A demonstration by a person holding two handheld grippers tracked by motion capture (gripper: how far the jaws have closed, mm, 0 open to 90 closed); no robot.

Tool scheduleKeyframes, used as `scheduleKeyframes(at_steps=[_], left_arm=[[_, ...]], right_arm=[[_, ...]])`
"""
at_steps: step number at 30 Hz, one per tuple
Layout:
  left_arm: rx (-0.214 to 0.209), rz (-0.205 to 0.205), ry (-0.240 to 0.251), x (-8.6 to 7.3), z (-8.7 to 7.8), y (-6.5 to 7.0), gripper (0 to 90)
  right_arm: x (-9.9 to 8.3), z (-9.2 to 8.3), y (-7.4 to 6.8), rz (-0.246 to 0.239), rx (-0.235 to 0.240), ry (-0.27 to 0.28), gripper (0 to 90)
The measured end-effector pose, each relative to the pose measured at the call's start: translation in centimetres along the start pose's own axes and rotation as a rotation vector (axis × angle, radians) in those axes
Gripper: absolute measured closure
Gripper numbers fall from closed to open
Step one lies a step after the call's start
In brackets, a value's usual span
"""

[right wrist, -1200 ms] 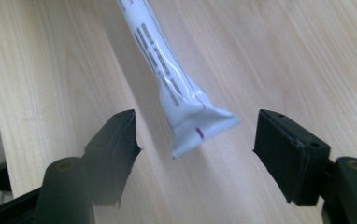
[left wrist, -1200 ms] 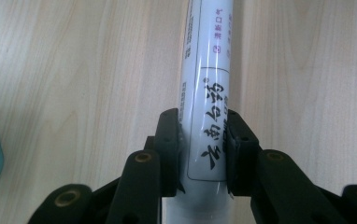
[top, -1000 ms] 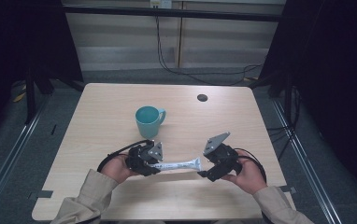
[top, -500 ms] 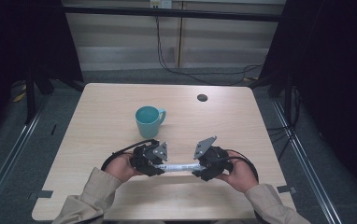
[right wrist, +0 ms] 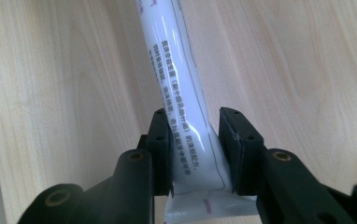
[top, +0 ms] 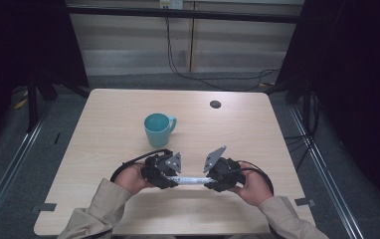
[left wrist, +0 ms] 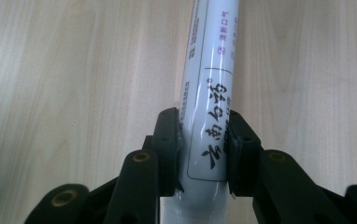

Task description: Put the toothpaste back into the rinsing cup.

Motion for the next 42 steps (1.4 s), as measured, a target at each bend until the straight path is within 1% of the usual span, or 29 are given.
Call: scheduleKeyframes(at_steps=[1,2,3,4,5,6,7,8,9,11,12,13,15,16,17,19,20,22,24,25,29,30,32,34,37,38,40,41,42], left_arm=[[0.006,0.001,-0.01,0.1,0.1,0.1,69.2],[0.011,0.014,-0.025,0.2,0.0,0.1,69.0],[0.011,0.014,-0.025,0.2,0.0,0.1,68.6],[0.032,0.013,-0.033,0.5,-0.1,0.2,68.0],[0.03,0.034,-0.044,0.6,-0.3,0.2,67.5],[0.041,0.023,-0.034,0.6,-0.3,0.2,66.9],[0.054,0.023,-0.03,0.6,-0.5,0.2,65.2],[0.054,0.021,-0.029,0.6,-0.6,0.2,63.7],[0.07,0.023,-0.023,0.7,-0.7,0.2,63.1],[0.076,0.031,-0.02,1.0,-1.0,0.3,55.5],[0.089,0.039,-0.015,1.2,-1.1,0.4,54.4],[0.09,0.033,-0.014,1.3,-1.1,0.5,51.9],[0.096,0.039,-0.02,1.5,-1.0,0.5,52.1],[0.093,0.035,-0.02,1.5,-0.9,0.5,51.4],[0.097,0.048,-0.029,1.6,-0.9,0.5,51.4],[0.101,0.048,-0.02,1.8,-0.7,0.5,51.7],[0.108,0.064,-0.027,1.9,-0.7,0.5,52.0],[0.109,0.056,-0.019,2.2,-0.3,0.7,53.3],[0.112,0.066,-0.026,2.3,-0.2,0.8,53.5],[0.118,0.086,-0.024,2.5,-0.1,0.8,53.1],[0.117,0.092,-0.006,2.9,0.1,0.9,55.2],[0.122,0.103,-0.015,3.0,0.1,0.9,55.3],[0.128,0.104,-0.018,3.0,0.1,1.0,55.3],[0.128,0.101,-0.019,3.3,0.2,1.0,54.9],[0.13,0.094,-0.005,3.4,0.4,1.1,55.5],[0.129,0.106,-0.01,3.5,0.6,1.1,55.6],[0.122,0.108,-0.007,3.6,0.7,1.2,57.4],[0.122,0.116,-0.01,3.7,0.7,1.2,58.6],[0.118,0.105,0.015,3.7,0.9,1.4,59.2]], right_arm=[[0.1,-0.1,-0.1,-0.009,-0.004,-0.01,68.5],[0.2,-0.2,-0.2,-0.022,-0.015,-0.014,68.9],[0.3,-0.4,-0.2,-0.029,-0.018,-0.018,69.3],[0.4,-0.5,-0.2,-0.04,-0.026,-0.017,69.6],[0.5,-0.7,-0.2,-0.039,-0.038,-0.017,69.8],[0.5,-0.8,-0.1,-0.039,-0.03,-0.013,70.0],[0.6,-1.0,-0.1,-0.034,-0.037,-0.009,70.2],[0.6,-1.1,0.0,-0.028,-0.037,-0.005,70.4],[0.7,-1.3,0.0,-0.027,-0.035,0.0,70.5],[0.8,-1.3,0.0,-0.026,-0.042,-0.009,70.8],[0.8,-1.3,0.0,-0.026,-0.049,-0.011,70.9],[0.8,-1.2,0.0,-0.027,-0.043,-0.016,71.1],[0.9,-1.2,0.1,-0.031,-0.046,-0.012,71.2],[0.9,-1.1,0.1,-0.029,-0.039,-0.012,71.3],[0.9,-1.2,0.0,-0.032,-0.042,-0.011,71.2],[1.0,-1.1,0.0,-0.026,-0.038,-0.013,71.4],[1.0,-1.1,0.0,-0.026,-0.04,-0.011,71.5],[1.0,-1.1,0.0,-0.026,-0.042,-0.009,71.5],[1.0,-1.0,0.1,-0.028,-0.035,-0.005,71.6],[1.1,-1.0,0.1,-0.025,-0.034,-0.004,71.7],[1.1,-0.9,0.1,-0.023,-0.027,-0.007,71.7],[1.1,-0.9,0.1,-0.022,-0.027,-0.006,71.7],[1.0,-0.9,0.1,-0.025,-0.027,-0.005,71.7],[1.0,-0.9,0.1,-0.013,-0.025,-0.01,71.7],[1.1,-1.0,0.0,-0.016,-0.023,-0.01,71.8],[1.2,-1.0,0.0,-0.021,-0.023,-0.005,71.8],[1.2,-1.0,0.0,-0.03,-0.019,0.009,71.8],[1.3,-1.0,-0.1,-0.02,-0.016,0.006,71.8],[1.3,-1.1,-0.1,-0.019,-0.014,0.009,71.9]])
Point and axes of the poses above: each handheld gripper's, and its own axes: z roughly forward along the jaws, x roughly out of its top, y roughly to its right, the point moved 2 cm from there along z, roughly forward along the jaws, and after that the axes turned 6 degrees about -x, right-handed, at the moved point
